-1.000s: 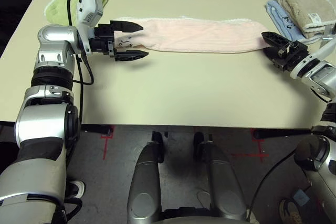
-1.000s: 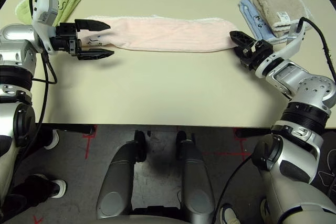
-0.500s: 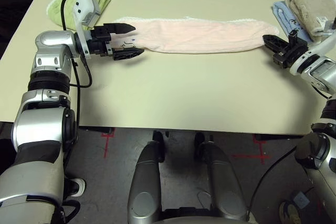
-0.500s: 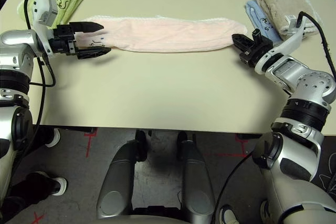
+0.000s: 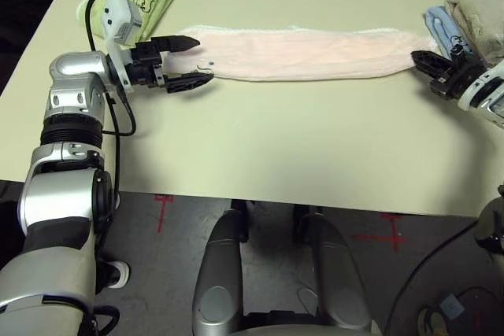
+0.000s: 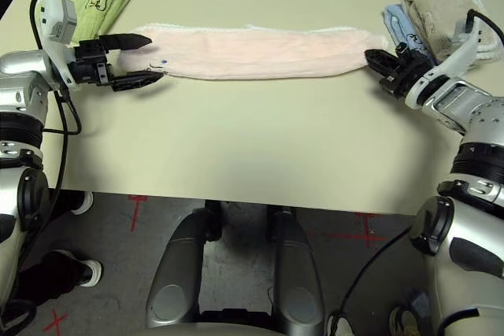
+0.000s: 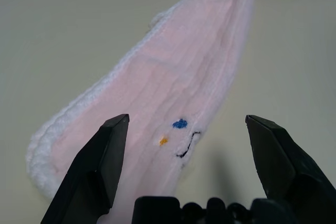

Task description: Fold the towel and set it aside.

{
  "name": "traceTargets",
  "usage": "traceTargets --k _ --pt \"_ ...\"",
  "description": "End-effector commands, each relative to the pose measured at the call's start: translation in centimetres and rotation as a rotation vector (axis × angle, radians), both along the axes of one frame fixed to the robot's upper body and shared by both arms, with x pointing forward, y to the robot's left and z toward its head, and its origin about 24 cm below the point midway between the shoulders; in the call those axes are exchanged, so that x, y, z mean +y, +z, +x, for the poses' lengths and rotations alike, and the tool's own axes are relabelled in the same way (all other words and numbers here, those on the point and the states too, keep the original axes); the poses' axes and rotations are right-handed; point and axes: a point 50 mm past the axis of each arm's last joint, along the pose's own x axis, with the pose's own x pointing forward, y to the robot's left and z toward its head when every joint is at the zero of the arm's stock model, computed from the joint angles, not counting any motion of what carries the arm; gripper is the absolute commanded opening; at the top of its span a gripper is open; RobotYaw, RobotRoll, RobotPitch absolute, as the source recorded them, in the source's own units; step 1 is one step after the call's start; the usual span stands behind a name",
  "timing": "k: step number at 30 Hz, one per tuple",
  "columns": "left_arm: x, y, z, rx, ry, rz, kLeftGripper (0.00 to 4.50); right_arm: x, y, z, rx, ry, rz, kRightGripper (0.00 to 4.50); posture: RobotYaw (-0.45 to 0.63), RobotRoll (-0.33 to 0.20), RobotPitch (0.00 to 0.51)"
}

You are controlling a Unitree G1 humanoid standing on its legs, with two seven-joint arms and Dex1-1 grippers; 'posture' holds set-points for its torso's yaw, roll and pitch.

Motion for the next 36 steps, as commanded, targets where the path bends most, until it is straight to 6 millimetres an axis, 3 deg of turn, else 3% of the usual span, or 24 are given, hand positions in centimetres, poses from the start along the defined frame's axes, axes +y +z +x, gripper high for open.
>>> traceTargets --k 1,16,19,28,36 --pt "0.5 0.1 -0.2 -0.008 0.028 -0.03 4.5 -1.5 0.3 -0.5 -0.013 -0.039 -0.025 0.05 0.08 0.0 0.403" --pt "-0.3 0.5 -0.4 -0.056 -0.023 -0.054 4.5 -2.1 0.8 -1.3 -0.087 0.028 -0.162 0.05 0.07 0.0 0.391" --pt "-0.4 0.6 -0.3 -0.058 -0.028 -0.05 4.5 -1.9 1.3 -1.7 -0.152 0.088 -0.261 0.05 0.07 0.0 0.391" --pt "-0.9 0.6 -0.2 -0.051 -0.048 -0.046 4.5 0.4 3.4 -2.3 -0.356 0.293 -0.373 0.05 0.06 0.0 0.388" --pt "-1.3 1.1 0.2 -0.063 -0.049 -0.042 4.5 4.0 2.9 -1.8 -0.326 0.47 -0.583 0.05 0.07 0.0 0.39"
